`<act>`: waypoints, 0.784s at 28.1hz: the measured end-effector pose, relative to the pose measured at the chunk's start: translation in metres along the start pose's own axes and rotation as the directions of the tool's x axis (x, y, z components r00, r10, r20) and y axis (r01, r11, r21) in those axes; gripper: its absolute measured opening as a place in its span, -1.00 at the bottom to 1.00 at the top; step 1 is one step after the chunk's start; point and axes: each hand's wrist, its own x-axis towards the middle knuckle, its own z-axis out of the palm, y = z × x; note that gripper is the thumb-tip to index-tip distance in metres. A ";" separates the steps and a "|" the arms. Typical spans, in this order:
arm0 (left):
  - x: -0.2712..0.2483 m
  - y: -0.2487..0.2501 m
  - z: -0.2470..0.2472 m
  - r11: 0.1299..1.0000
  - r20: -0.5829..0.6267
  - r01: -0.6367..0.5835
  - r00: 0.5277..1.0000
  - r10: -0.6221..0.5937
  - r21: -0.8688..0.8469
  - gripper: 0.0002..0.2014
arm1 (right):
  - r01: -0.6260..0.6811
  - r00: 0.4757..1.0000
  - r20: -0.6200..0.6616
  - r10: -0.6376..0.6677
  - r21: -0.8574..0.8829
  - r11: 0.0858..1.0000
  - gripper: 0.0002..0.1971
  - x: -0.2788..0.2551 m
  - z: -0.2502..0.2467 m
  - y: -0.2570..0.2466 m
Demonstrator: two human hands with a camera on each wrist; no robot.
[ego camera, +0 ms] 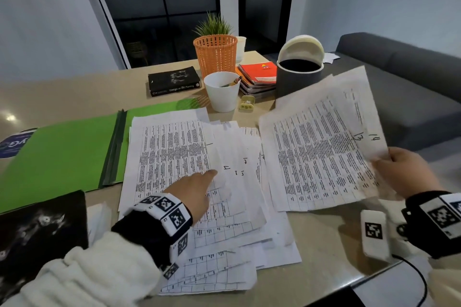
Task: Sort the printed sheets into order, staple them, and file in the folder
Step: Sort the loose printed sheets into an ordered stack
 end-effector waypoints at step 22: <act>-0.003 0.016 0.015 0.961 0.118 -0.237 0.968 0.221 0.143 -0.50 | 0.102 0.995 -0.048 -0.093 0.236 0.967 -0.84 -0.014 0.002 -0.021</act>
